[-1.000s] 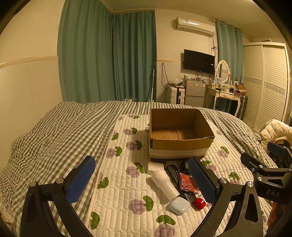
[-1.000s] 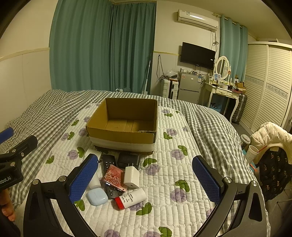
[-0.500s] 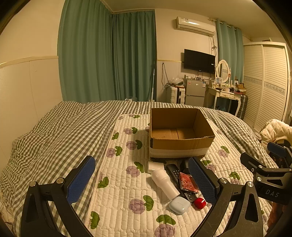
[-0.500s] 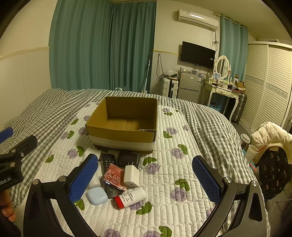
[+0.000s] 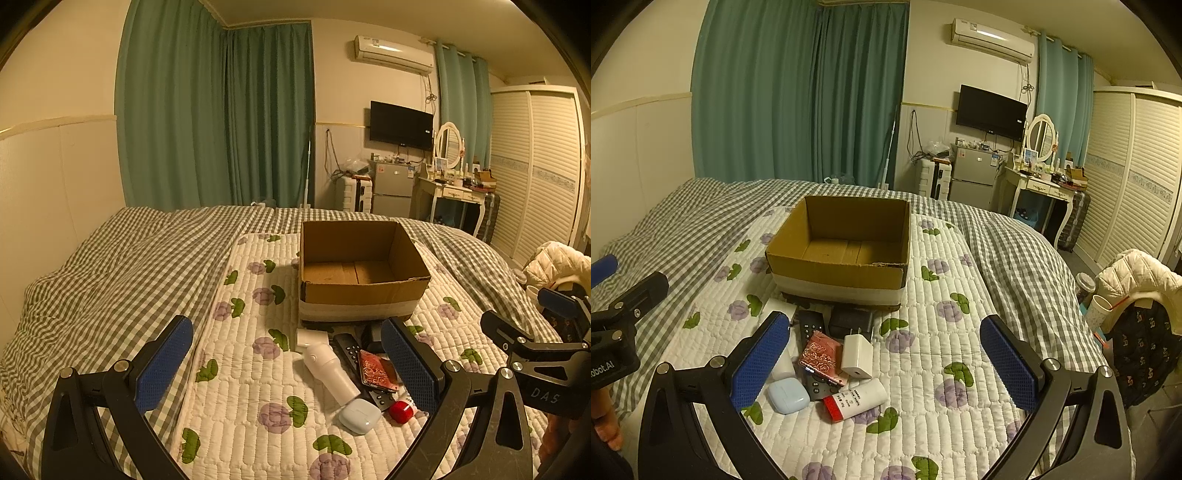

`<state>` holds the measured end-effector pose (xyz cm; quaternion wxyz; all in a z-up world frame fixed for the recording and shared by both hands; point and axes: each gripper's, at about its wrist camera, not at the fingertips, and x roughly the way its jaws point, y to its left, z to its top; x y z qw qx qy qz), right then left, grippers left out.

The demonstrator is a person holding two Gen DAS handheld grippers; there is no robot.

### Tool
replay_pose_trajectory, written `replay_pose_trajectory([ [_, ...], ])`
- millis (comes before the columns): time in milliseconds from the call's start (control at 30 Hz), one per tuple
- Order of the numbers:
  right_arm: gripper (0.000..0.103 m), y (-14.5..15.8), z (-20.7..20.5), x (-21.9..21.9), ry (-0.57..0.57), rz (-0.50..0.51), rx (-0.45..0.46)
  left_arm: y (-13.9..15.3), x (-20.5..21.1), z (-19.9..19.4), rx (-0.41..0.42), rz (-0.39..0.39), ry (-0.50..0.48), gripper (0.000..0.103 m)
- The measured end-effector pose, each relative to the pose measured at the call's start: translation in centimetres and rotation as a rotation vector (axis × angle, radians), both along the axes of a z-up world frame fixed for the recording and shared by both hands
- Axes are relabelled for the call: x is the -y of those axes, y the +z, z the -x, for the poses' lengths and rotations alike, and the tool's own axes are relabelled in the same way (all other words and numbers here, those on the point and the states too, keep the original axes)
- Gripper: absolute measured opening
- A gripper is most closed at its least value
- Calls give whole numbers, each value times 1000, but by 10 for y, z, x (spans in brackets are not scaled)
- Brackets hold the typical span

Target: Organize rigid objects

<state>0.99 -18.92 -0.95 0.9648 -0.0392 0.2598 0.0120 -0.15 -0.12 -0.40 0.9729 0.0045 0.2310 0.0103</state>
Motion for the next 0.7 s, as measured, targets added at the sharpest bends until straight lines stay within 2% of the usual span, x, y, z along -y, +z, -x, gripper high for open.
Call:
replay_pose_trajectory([
  [233,103,-8,4,1,-12,10,-20,0,3,-3,-16,6,-5,103],
  [367,103,-17,-3,5,-36,10,-68,-15,4,-13,-58,-1,10,103],
  [500,101,-47,-22,11,-89,8,-187,-41,6,-29,-122,-28,33,103],
  [700,87,-107,-58,15,-128,-61,-431,-86,8,-52,-246,-36,49,100],
])
